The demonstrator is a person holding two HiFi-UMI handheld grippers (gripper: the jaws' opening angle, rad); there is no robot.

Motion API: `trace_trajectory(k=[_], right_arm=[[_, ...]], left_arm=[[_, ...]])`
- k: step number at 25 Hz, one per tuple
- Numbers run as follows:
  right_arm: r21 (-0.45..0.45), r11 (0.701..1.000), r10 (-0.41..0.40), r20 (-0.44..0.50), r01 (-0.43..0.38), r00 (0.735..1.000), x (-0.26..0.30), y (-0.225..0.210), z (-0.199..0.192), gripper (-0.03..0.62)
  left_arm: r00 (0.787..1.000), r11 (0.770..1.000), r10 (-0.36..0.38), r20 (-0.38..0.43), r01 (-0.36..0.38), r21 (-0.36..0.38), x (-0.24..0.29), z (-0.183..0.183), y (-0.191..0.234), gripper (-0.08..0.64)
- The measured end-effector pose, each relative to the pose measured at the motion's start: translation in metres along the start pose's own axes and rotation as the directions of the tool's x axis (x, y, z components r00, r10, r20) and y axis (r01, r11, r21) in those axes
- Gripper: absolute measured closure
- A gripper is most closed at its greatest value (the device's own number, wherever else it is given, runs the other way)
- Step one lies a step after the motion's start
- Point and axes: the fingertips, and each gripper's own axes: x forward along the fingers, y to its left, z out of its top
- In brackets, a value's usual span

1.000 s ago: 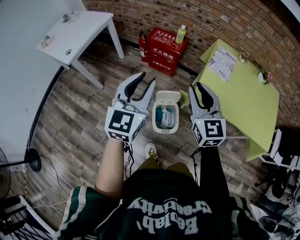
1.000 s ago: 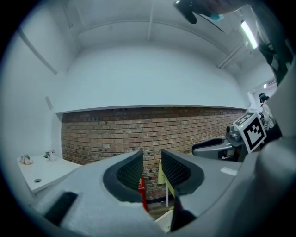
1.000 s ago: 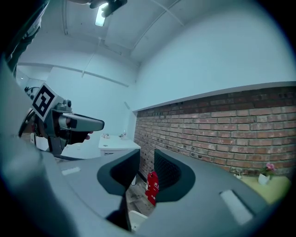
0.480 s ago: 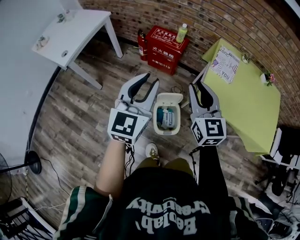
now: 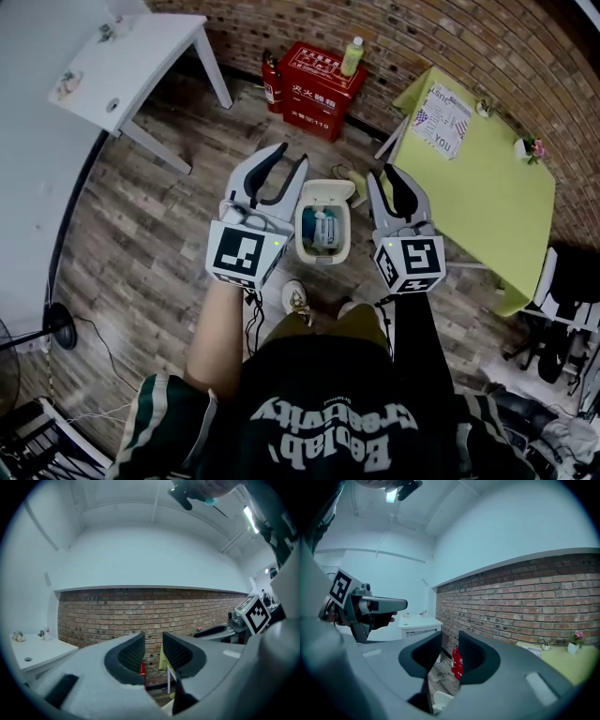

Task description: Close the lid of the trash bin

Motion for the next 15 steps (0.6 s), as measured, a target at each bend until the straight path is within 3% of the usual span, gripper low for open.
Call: trace_trajectory(k=[4,9,15], right_arm=[[-0.026,1.000,-0.002,-0.030,0.001,1.000,0.003,-0.013,-0.013,0.514],[-0.026,0.997,0.070,-0.016,-0.071,0.997,0.015,-0.033,-0.021,0.508],[0.024,0.987,0.159,0.013,-0.159,0.987,0.038,-0.070,-0.025,0.491]], left_arm=[[0.999,0.999,0.032,0.000,-0.032,-0.005,0.010,-0.005,-0.005,0.456],[0.993,0.993,0.121,-0.010,-0.121,0.007,0.025,-0.010,-0.010,0.482],[0.967,0.967,0.253,-0.030,-0.253,0.012,0.049,-0.013,-0.019,0.497]])
